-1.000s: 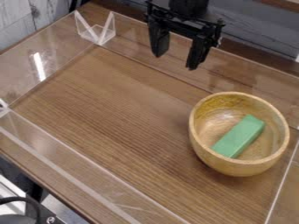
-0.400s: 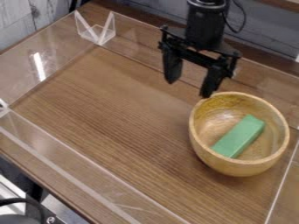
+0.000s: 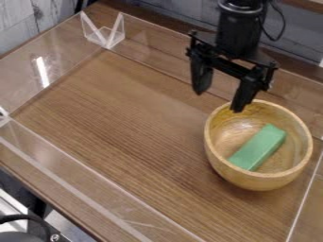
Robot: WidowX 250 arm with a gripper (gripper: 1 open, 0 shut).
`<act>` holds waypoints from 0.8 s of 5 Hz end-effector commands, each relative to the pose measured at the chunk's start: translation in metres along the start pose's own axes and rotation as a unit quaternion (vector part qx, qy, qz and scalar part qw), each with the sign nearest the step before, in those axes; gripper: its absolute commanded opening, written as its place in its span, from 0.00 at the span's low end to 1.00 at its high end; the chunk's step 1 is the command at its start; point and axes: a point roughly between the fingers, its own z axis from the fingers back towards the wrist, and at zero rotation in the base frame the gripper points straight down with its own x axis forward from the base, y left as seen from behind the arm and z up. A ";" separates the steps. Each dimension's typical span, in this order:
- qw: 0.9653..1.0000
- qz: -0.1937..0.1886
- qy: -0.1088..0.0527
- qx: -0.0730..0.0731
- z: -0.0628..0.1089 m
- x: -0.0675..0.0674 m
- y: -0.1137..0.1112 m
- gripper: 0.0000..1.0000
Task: Remove the green block from inside the brown bowl and put it on the table
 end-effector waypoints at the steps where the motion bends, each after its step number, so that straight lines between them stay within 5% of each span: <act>1: 1.000 -0.010 -0.025 -0.003 0.010 0.002 -0.009 1.00; 4: 0.999 -0.026 -0.032 -0.005 -0.001 0.008 -0.030 1.00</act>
